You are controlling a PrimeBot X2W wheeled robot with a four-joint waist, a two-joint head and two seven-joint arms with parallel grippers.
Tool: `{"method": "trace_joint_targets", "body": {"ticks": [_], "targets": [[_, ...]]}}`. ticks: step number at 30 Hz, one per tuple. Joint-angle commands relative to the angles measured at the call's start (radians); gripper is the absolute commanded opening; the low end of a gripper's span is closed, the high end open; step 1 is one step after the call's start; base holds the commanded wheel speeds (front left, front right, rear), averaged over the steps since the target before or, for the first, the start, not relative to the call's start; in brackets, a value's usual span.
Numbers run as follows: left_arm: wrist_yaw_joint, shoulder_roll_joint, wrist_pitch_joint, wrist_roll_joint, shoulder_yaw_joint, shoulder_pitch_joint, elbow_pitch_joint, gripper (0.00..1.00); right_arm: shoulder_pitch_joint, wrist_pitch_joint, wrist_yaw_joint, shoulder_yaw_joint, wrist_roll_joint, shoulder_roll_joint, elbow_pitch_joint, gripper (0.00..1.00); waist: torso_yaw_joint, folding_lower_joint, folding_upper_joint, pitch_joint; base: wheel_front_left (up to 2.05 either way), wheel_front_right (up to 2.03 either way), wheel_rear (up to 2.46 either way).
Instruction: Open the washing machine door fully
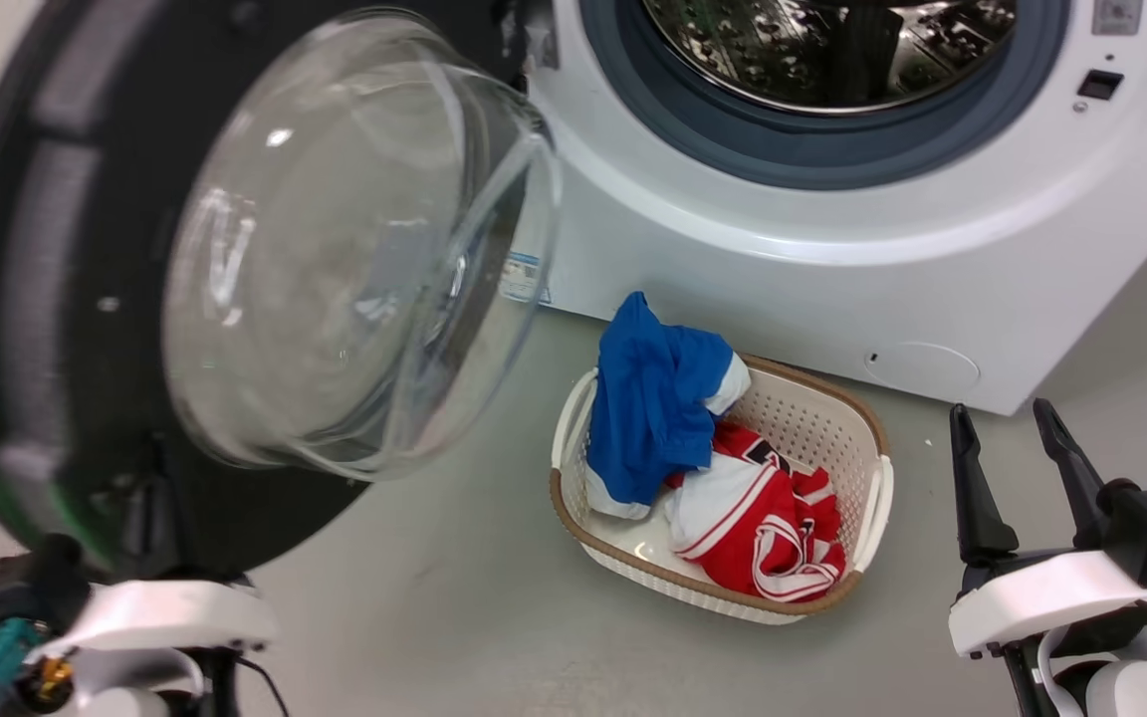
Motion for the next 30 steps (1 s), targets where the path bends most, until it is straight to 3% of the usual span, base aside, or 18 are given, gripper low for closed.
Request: {"method": "trace_joint_targets", "body": {"ticks": [1,9,15,24,30], "targets": [[0.000,0.012,-0.007,-0.004,0.051,-0.033,0.029,0.00,-0.020,-0.001,0.000,-0.002,0.001,0.001,-0.003,1.00,-0.022,0.0000,0.0000,0.019,0.00,0.00,0.00],[-0.041,0.036,-0.008,0.035,0.238,-0.084,0.112,0.00,-0.034,-0.003,0.000,-0.008,-0.001,0.001,0.009,1.00,-0.058,0.0000,0.0000,0.042,0.00,0.00,0.00],[-0.084,0.068,-0.009,0.047,0.319,-0.117,0.185,0.00,-0.042,-0.004,0.000,-0.011,-0.002,0.001,0.015,1.00,-0.063,0.0000,0.0000,0.046,0.00,0.00,0.00],[-0.126,0.064,-0.006,0.106,0.346,-0.158,0.277,0.00,-0.039,0.001,0.000,0.006,0.004,0.001,0.036,1.00,-0.071,0.0000,0.0000,0.019,0.00,0.00,0.00],[-0.122,0.003,-0.006,0.162,0.343,-0.082,0.221,0.00,-0.015,-0.005,0.000,0.017,0.018,0.001,0.061,1.00,-0.088,0.0000,0.0000,-0.028,0.00,0.00,0.00]]}}
